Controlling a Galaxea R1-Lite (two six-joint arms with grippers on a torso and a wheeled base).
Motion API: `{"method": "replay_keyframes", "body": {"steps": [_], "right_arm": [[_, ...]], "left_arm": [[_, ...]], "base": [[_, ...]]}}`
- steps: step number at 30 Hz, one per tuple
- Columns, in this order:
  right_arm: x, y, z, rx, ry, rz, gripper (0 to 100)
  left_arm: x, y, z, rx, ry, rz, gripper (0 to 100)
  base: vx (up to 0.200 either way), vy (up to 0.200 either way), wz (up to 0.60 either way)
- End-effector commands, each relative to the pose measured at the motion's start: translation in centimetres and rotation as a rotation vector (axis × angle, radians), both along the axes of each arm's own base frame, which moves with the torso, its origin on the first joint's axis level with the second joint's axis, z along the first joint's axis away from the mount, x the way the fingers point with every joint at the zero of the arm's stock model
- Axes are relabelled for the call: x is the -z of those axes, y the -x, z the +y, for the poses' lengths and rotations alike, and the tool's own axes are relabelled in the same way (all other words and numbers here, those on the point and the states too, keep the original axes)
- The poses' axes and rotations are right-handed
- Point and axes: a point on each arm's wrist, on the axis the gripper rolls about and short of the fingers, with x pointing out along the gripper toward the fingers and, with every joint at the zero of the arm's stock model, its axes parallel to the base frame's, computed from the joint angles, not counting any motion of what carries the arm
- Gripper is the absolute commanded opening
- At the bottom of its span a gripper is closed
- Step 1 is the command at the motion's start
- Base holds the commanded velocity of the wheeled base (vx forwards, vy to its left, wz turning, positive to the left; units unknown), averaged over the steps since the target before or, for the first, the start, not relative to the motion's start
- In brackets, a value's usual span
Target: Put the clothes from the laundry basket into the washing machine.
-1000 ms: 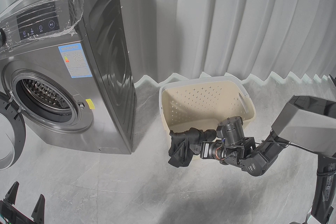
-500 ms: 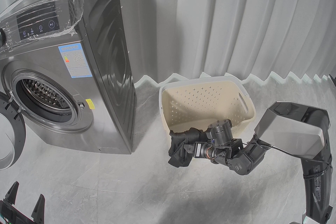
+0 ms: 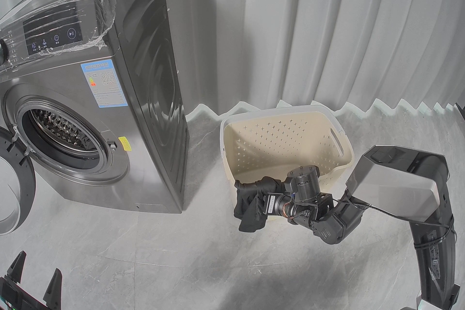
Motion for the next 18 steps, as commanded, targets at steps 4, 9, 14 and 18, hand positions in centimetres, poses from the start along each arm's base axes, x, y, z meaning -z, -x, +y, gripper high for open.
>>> {"method": "replay_keyframes", "body": {"steps": [4,9,14,18], "right_arm": [[-0.6,0.7,0.2,-0.033,-0.031,-0.034,0],[-2.2,1.8,-0.2,-0.046,-0.057,-0.075,0],[-4.3,3.5,-1.3,-0.056,-0.081,-0.112,0],[-6.4,5.1,-2.3,-0.06,-0.107,-0.16,0]], "left_arm": [[0.5,0.0,0.0,-0.001,0.001,0.0,100],[0.5,0.0,0.0,-0.001,0.001,0.0,100],[0.5,0.0,0.0,-0.002,0.001,0.0,100],[0.5,0.0,0.0,-0.002,0.001,0.0,100]], "base": [[0.0,0.0,0.0],[0.0,0.0,0.0],[0.0,0.0,0.0],[0.0,0.0,0.0]]}}
